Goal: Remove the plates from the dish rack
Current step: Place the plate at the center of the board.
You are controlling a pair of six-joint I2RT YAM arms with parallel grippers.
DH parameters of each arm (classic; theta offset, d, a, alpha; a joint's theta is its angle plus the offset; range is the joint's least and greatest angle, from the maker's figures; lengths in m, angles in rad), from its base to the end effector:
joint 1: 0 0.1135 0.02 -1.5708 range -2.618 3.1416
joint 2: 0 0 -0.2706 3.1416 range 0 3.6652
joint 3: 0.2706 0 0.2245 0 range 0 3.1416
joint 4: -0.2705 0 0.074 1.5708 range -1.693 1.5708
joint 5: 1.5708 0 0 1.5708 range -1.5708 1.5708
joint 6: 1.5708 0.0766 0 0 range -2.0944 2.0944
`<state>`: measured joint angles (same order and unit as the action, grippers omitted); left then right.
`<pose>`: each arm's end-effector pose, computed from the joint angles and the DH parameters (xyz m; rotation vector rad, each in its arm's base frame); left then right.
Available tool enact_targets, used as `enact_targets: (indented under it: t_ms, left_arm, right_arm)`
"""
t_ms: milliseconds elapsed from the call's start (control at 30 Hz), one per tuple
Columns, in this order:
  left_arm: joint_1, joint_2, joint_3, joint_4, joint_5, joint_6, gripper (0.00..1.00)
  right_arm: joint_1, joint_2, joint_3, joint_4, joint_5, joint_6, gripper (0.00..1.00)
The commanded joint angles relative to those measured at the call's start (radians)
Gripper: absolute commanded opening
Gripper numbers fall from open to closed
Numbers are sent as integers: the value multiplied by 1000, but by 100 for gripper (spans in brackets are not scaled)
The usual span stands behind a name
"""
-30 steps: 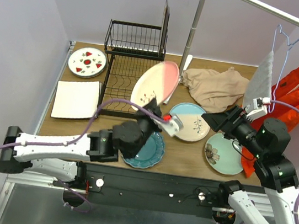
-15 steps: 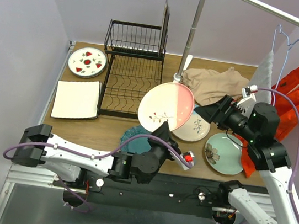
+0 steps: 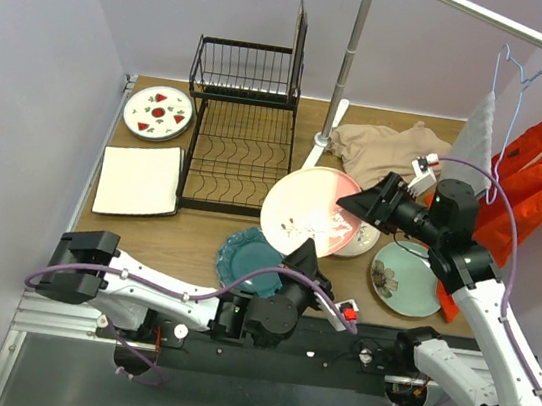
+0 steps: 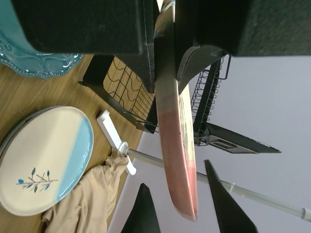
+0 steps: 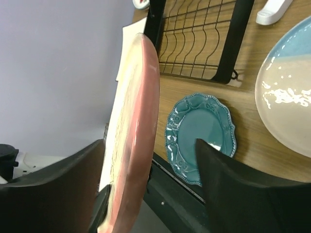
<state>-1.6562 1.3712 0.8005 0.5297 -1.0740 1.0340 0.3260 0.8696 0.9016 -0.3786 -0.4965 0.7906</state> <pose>0.0423 -0.2959 0.3078 1.1786 1.0868 0.3799 0.1708 0.0963 0.3392 0.1163 2.0681 1.1970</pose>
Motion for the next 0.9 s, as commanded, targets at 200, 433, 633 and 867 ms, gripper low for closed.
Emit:
enact_targets:
  t_ms: [200,433,633,867]
  left_arm:
    - [-22,69,-6,145,-58,57,0]
    - [-27,34,38,-24,41,-159,43]
    - [-36,29,104,-198,180,-327,84]
    - [-16,-144,112,-237,402,-471,84]
  right_arm:
    - [-1,-10,-119,87,19,76,7]
    - [1,-41,-184,312,38,246,1]
    - [2,-66,-190,369,139,320,1]
    - [-1,-8,-181,422,300,274,1]
